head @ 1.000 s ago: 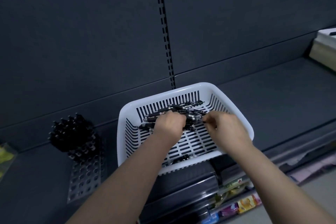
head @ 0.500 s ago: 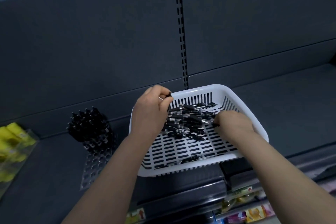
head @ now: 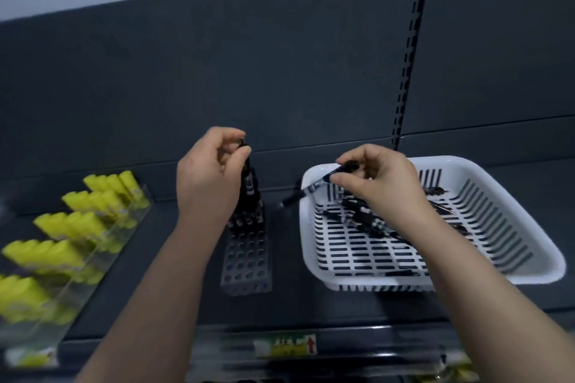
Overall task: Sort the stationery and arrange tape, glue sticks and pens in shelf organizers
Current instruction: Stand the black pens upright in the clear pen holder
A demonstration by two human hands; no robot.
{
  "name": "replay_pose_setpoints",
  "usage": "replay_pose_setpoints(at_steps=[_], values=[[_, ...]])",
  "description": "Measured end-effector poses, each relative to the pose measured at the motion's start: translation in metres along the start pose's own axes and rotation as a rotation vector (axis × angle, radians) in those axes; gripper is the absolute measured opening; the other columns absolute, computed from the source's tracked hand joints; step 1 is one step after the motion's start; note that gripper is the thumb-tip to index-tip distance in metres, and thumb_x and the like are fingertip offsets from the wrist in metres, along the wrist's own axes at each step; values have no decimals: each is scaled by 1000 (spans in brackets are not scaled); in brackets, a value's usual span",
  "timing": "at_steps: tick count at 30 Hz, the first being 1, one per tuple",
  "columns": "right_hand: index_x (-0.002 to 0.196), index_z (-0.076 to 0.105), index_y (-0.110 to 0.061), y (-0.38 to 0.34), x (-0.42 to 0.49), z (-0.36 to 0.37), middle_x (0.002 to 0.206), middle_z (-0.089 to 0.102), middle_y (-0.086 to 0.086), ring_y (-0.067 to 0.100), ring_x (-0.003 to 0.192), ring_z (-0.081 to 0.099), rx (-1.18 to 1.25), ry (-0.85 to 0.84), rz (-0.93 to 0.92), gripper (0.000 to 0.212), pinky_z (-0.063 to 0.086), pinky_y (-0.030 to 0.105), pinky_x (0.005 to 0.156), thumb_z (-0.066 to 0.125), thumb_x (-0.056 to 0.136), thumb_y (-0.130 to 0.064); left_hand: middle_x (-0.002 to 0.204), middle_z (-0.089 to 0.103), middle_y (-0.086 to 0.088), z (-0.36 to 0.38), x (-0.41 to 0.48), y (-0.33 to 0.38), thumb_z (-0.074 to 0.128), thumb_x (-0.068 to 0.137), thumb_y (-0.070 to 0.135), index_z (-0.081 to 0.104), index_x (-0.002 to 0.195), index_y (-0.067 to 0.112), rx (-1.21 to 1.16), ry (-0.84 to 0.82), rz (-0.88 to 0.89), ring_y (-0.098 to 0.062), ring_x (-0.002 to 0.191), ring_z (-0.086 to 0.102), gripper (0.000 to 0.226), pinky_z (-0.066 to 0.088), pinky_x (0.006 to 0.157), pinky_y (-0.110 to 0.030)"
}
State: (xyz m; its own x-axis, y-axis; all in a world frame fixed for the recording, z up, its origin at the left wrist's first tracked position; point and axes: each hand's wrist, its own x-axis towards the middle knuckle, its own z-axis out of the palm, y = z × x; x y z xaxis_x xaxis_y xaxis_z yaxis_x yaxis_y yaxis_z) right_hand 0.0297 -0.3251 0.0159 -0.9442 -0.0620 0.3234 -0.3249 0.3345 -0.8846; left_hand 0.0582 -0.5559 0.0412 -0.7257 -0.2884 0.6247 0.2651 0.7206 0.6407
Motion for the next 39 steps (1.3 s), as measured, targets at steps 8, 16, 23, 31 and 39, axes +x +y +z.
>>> replay_pose_setpoints(at_steps=[8,16,23,31,39], values=[[100,67,-22,-21,-1,74,71,63,-9,4,71,66,-47,-212,-81,14,54,26,77,61,90,-16,77,60,23,-28,-11,-65,68,85,23,59,91,36,87,-21,-100,10,77,57,16,40,65,-4],[92,65,-30,-28,-3,107,69,59,-15,-2,69,58,-146,-81,-174,12,42,6,66,68,84,-22,86,68,9,-21,-22,-94,68,86,21,64,97,22,57,-122,-76,-6,81,63,11,53,75,-29],[91,63,-28,-27,-4,128,69,61,-12,-3,66,58,-137,-27,-174,16,41,4,64,72,82,-20,84,65,10,-19,-32,-101,71,84,19,68,96,21,43,-217,-37,-5,75,61,13,54,74,-31],[92,63,-28,-28,-3,150,71,63,-13,0,68,58,-221,-64,-194,14,43,8,65,72,82,-23,84,65,13,-26,-35,-114,74,81,22,66,100,26,-24,-214,-74,-1,74,62,21,54,74,-27],[95,63,-24,-19,-2,175,74,63,-14,8,69,62,-428,-217,-149,17,52,34,74,72,81,-26,91,67,13,-41,-29,-121,74,81,21,67,102,24,-16,-198,-96,0,78,63,23,54,77,-26]])
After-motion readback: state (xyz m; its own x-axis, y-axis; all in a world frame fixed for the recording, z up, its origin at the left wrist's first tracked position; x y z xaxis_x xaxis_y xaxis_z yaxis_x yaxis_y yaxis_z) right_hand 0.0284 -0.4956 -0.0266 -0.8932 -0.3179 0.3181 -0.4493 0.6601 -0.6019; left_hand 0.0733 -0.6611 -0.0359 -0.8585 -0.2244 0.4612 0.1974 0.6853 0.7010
